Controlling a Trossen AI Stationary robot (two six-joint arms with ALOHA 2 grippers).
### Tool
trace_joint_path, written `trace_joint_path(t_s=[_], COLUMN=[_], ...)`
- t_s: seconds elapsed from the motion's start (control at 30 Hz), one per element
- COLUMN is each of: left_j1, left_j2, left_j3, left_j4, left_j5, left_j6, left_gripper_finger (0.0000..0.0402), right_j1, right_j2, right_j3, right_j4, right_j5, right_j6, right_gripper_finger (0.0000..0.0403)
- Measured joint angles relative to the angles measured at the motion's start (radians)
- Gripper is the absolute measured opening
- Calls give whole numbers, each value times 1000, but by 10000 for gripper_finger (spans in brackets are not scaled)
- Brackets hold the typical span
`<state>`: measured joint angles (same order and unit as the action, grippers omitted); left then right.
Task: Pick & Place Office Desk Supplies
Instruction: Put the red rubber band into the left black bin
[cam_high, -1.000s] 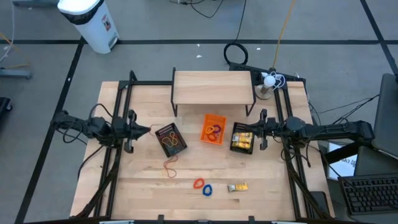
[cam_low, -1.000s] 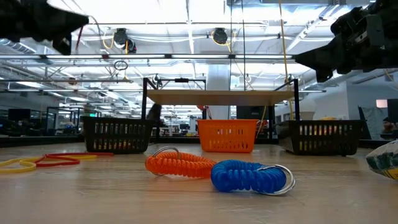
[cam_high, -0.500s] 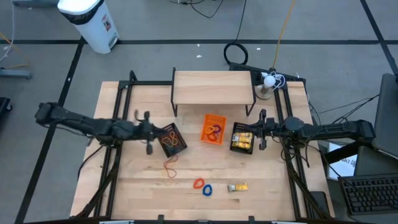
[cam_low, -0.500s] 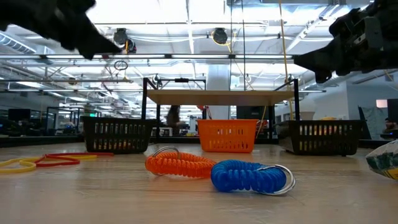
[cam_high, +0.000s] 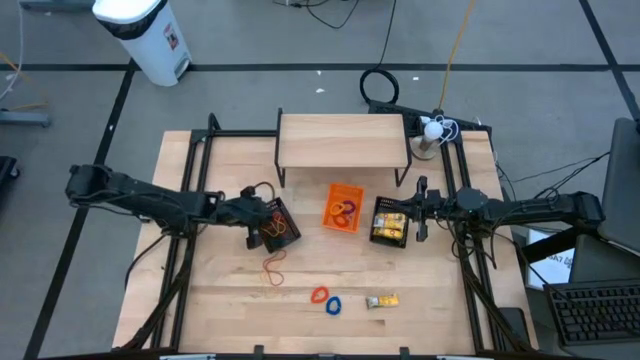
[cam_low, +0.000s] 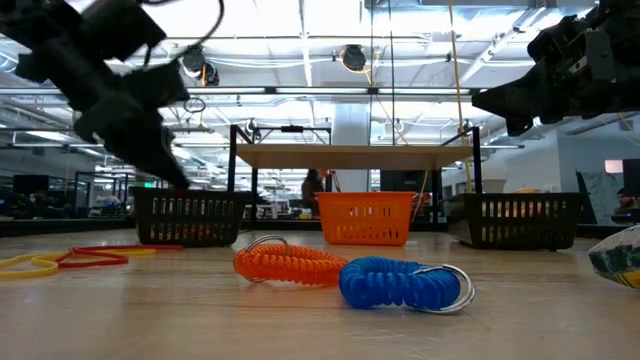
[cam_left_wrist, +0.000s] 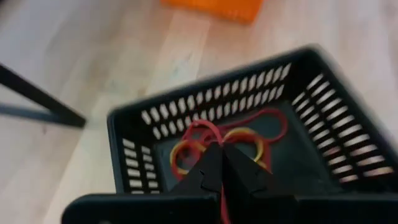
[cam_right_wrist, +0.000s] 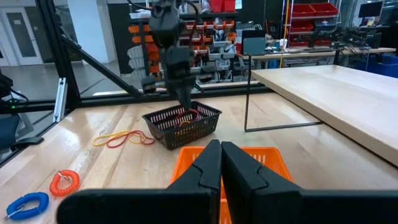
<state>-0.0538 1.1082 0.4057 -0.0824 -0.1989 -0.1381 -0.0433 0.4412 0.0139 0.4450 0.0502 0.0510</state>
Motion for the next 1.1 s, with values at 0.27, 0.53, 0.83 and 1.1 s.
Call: trace_joint_path(t_s=[0.27,0.53,0.83,1.1], left_j1=[42,47,21,13], left_j2=[136,163,145,48], left_j3=[48,137,255,288], left_j4=[5,-80,-310,-312], left_j5=[26,98,129,135], left_j6=[-33,-17,-14,-6], left_gripper_finger=[6,73,202,247], right_j1=[0,0,0,0], right_j2=[0,0,1,1], right_j3=[0,0,0,0], right_j4=[0,0,-4,-3], right_j5=[0,0,0,0], right_j6=[0,0,0,1], right_gripper_finger=[4,4,4,4])
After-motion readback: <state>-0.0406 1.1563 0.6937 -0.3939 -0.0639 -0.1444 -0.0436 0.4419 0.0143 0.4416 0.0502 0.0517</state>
